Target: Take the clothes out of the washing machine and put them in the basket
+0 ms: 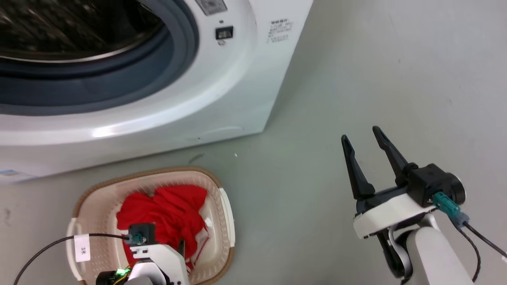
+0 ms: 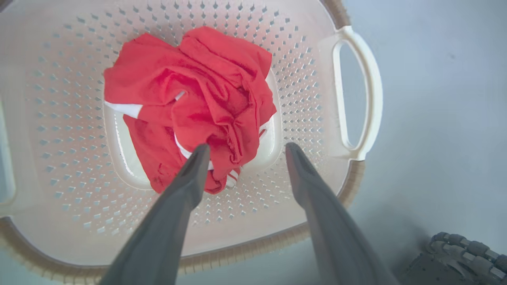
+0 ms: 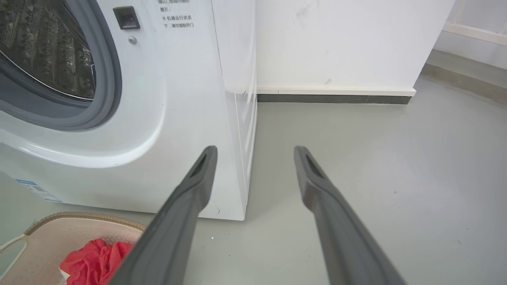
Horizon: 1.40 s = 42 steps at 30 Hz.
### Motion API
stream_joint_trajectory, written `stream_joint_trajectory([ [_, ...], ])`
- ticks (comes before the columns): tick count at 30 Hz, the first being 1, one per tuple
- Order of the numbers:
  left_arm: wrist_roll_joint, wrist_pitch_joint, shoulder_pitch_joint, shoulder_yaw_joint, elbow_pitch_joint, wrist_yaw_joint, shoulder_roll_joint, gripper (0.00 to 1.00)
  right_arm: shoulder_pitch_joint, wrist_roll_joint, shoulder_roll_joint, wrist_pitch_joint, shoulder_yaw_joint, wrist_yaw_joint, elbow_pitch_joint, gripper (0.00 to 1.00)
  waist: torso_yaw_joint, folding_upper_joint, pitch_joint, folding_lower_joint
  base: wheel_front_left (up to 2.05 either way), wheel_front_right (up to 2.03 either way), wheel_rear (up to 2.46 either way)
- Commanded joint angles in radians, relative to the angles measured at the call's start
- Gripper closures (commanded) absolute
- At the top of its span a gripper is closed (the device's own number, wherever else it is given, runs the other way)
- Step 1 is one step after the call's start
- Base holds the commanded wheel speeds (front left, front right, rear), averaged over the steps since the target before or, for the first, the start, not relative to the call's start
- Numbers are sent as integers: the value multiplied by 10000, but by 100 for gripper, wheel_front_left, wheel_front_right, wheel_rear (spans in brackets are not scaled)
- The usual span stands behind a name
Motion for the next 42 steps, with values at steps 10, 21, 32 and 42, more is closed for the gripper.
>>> stream_joint_trajectory([
  [10, 225, -515, 401, 254, -1718, 155, -31, 0, 1187, -520, 6, 698, -759, -11, -514, 0, 1490, 0, -2383, 1, 0, 0, 0],
  [21, 1782, -502, 2069, 1677, -6973, 1004, 119, 0, 1955, -764, 6, 1200, -1193, -9, -1061, 0, 2325, 0, -3400, 1, 0, 0, 0],
  [32, 3041, -501, 3481, 2341, -10239, 1055, 113, 0, 2643, -830, 6, 1488, -1771, -9, -1464, 0, 2711, 0, -4010, 1, 0, 0, 0],
  [42, 3267, -296, 4548, 2277, -10886, 1105, 472, 0, 3231, -685, 6, 1587, -1793, -9, -1554, 0, 2594, 0, -4472, 1, 0, 0, 0],
])
